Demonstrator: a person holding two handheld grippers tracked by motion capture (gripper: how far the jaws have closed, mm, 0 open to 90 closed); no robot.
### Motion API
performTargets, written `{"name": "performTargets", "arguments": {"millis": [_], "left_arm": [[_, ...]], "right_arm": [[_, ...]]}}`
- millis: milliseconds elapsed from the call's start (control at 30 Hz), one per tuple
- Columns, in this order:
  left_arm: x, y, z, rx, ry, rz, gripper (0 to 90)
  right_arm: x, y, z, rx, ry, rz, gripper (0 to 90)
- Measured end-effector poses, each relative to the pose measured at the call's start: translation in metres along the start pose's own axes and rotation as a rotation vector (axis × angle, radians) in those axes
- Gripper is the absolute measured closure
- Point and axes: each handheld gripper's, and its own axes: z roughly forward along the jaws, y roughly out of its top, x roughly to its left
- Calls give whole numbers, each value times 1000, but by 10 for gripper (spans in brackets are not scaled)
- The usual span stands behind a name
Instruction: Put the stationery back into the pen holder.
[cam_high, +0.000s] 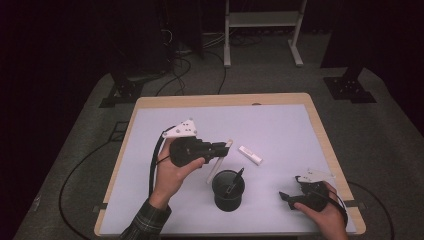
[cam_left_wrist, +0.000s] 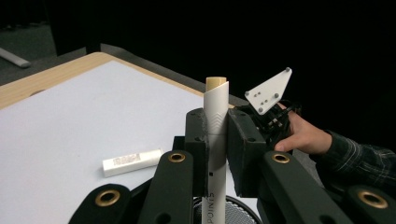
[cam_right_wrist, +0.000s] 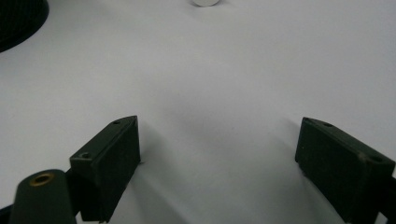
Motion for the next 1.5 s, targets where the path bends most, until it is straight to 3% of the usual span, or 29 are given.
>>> {"name": "performTargets", "arguments": {"millis": [567,867,1500], "left_arm": [[0,1,24,-5,-14,9,788],[2,-10,41,28,-10,19,788],[2,-24,47,46,-9,20,787]], "right_arm": [[0,0,0,-2,0,1,128],[0,0,0,2,1,3,128],[0,0,0,2,0,1,128]]}}
